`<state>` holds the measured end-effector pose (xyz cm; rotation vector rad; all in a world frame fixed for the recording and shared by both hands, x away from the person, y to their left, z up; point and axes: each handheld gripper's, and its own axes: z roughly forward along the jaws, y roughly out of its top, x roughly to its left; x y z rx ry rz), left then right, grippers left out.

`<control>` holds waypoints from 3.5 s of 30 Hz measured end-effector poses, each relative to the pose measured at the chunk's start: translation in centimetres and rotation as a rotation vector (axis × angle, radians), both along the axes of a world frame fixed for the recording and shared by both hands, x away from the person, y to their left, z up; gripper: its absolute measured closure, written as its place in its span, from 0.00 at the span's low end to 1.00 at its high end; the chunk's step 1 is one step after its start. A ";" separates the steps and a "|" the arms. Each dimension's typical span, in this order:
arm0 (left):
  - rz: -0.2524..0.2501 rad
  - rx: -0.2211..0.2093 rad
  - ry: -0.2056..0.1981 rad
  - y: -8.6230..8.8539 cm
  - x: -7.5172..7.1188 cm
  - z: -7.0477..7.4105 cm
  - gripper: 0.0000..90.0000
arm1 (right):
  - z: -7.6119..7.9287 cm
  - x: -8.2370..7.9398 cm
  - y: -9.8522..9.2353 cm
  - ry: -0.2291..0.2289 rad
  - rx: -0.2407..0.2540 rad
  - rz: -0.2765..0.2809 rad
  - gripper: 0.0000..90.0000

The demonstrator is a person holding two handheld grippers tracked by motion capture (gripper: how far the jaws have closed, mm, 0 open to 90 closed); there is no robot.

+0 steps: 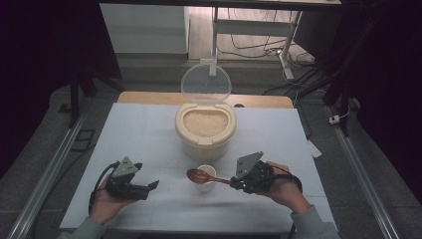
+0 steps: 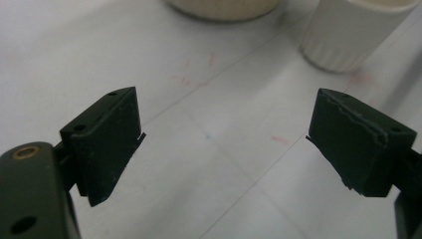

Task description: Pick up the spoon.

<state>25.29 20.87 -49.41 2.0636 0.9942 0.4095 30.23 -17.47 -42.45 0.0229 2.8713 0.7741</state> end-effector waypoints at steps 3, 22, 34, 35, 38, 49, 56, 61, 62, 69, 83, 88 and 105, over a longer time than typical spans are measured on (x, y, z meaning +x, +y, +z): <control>-0.045 -0.015 -0.020 -1.2 0.2 1.5 0.16 | 0.0 0.0 0.3 -0.002 -0.001 0.003 0.86; -0.258 -0.004 -0.043 -7.4 0.6 7.4 0.17 | 0.1 -0.2 1.9 -0.014 -0.009 0.035 0.86; -0.381 0.073 0.020 -10.3 1.5 7.9 0.26 | -0.1 -0.1 3.4 -0.025 -0.031 0.060 0.86; -0.388 0.086 0.025 -10.5 1.5 7.9 0.27 | -0.2 -0.1 3.5 -0.026 -0.028 0.064 0.86; -0.410 0.123 0.035 -11.3 1.6 7.8 0.31 | -0.2 -0.2 3.9 -0.032 -0.034 0.078 0.86; -0.472 0.223 0.084 -13.1 1.9 7.0 0.46 | -0.3 -0.5 5.1 -0.050 -0.050 0.103 0.86; -0.496 0.291 0.119 -13.8 2.3 6.2 0.58 | -0.3 -0.8 5.7 -0.074 -0.057 0.127 0.86; -0.514 0.309 0.123 -13.9 2.3 6.0 0.68 | -0.2 -1.0 5.9 -0.082 -0.056 0.136 0.86; -0.518 0.310 0.125 -13.9 2.3 6.0 0.69 | -0.2 -1.0 5.9 -0.085 -0.052 0.143 0.86; -0.549 0.347 0.129 -14.0 2.3 5.7 0.80 | -0.1 -1.4 6.1 -0.104 -0.052 0.163 0.86; -0.533 0.336 0.085 -13.8 2.2 5.3 0.87 | 0.1 -1.5 6.0 -0.142 -0.005 0.114 0.68; -0.504 0.314 0.057 -13.3 2.2 5.5 0.87 | 0.9 -0.7 4.5 -0.127 0.148 -0.005 0.60; -0.428 0.241 -0.038 -12.2 2.1 5.9 0.87 | 0.7 0.6 -2.2 -0.016 0.539 -0.429 0.51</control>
